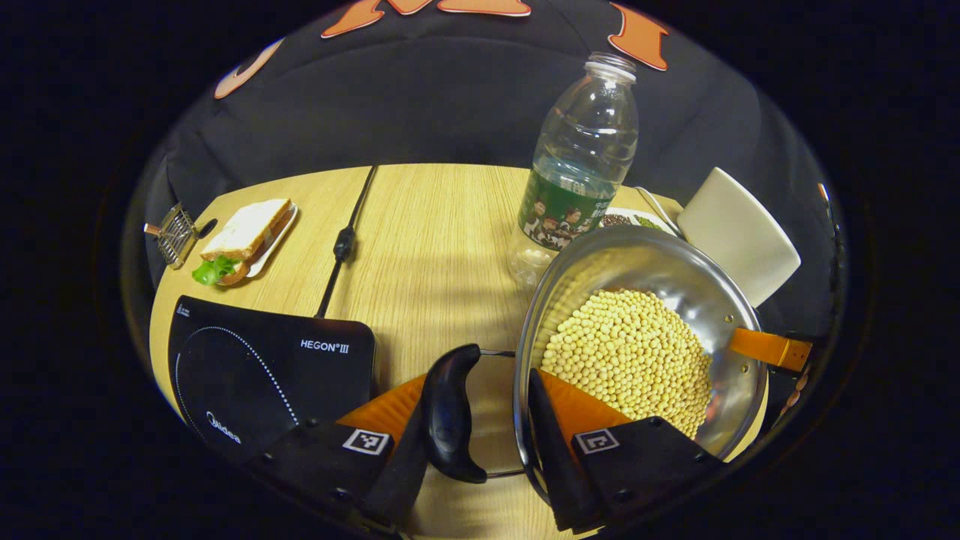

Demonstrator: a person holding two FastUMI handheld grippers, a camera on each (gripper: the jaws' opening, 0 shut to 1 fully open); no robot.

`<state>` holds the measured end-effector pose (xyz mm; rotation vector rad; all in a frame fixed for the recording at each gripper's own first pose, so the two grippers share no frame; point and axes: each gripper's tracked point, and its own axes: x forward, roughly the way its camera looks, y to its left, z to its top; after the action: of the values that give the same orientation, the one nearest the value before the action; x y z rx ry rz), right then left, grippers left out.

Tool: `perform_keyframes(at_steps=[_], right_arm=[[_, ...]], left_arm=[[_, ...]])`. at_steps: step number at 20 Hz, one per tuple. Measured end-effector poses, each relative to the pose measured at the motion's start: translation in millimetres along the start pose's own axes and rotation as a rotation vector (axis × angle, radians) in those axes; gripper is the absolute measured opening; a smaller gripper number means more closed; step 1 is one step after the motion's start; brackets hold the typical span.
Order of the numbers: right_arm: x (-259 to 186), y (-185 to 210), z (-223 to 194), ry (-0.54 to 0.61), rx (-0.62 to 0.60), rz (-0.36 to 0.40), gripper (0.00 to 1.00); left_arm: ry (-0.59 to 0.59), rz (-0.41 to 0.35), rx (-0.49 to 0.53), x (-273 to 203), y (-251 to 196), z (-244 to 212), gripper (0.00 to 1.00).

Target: First push the handle of the pot to place it horizontally, then grasp the pot with both hands and set it on the induction cooktop.

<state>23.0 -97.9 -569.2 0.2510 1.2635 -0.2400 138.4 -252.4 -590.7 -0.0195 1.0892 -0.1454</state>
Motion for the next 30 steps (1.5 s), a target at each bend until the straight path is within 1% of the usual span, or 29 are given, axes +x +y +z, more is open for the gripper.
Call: perform_keyframes(at_steps=[1,2,3,6,8,9,10,11,12,14,16,17,19,21,22,23,24,26,27,28,29,30], right_arm=[[-1,-1,-2,-0.004,-0.022,-0.006,0.69],[-3,-2,-3,-0.015,-0.043,-0.013,0.63],[-3,-3,-3,-0.021,-0.051,-0.020,0.66],[-5,-2,-9,-0.048,-0.052,-0.029,0.65],[-5,-1,-11,-0.088,-0.060,-0.028,0.65],[-6,-2,-13,-0.103,-0.066,-0.036,0.65],[-7,-1,-16,-0.107,-0.071,-0.048,0.65],[-8,1,-19,-0.109,-0.074,-0.054,0.60],[-6,2,-20,-0.103,-0.071,-0.052,0.63],[-6,5,-26,-0.092,-0.058,-0.048,0.60],[-4,6,-34,-0.058,-0.042,-0.043,0.53],[-5,8,-38,-0.048,-0.031,-0.038,0.55],[-4,14,-48,-0.047,-0.030,-0.037,0.52],[-4,16,-47,-0.066,-0.026,-0.042,0.51],[-7,15,-47,-0.075,-0.027,-0.042,0.51],[-11,15,-47,-0.077,-0.020,-0.042,0.51],[-12,16,-46,-0.088,-0.022,-0.042,0.50],[-14,15,-44,-0.115,-0.034,-0.042,0.51],[-11,16,-48,-0.127,-0.044,-0.041,0.51],[-10,17,-49,-0.141,-0.056,-0.040,0.51],[-9,19,-50,-0.146,-0.067,-0.035,0.50],[-8,19,-48,-0.150,-0.077,-0.026,0.50]], left_arm=[[-0.020,0.001,0.004,1,0,2,0.74],[-0.045,0.006,0.009,3,1,4,0.76],[-0.060,0.012,0.019,2,2,5,0.73],[-0.090,0.017,0.006,6,-2,5,0.73],[-0.105,0.021,0.008,6,-2,6,0.72],[-0.111,0.023,0.010,6,-3,6,0.73],[-0.118,0.026,0.011,7,-4,7,0.72],[-0.123,0.031,0.010,7,-4,8,0.73],[-0.132,0.036,0.019,5,-2,11,0.73],[-0.142,0.037,0.025,4,-4,11,0.73],[-0.138,0.030,0.023,7,-4,12,0.73],[-0.137,0.025,0.023,9,-4,14,0.72],[-0.137,0.025,0.029,8,-1,19,0.73],[-0.138,0.023,0.016,8,-2,21,0.73],[-0.149,0.023,0.016,8,-1,20,0.72],[-0.162,0.028,0.026,6,0,22,0.73],[-0.176,0.035,0.037,7,0,22,0.72],[-0.195,0.040,0.044,4,3,26,0.73],[-0.195,0.041,0.040,2,6,27,0.70],[-0.199,0.043,0.036,-1,7,28,0.75],[-0.208,0.050,0.040,-4,9,31,0.73],[-0.220,0.058,0.047,-7,14,33,0.73]])
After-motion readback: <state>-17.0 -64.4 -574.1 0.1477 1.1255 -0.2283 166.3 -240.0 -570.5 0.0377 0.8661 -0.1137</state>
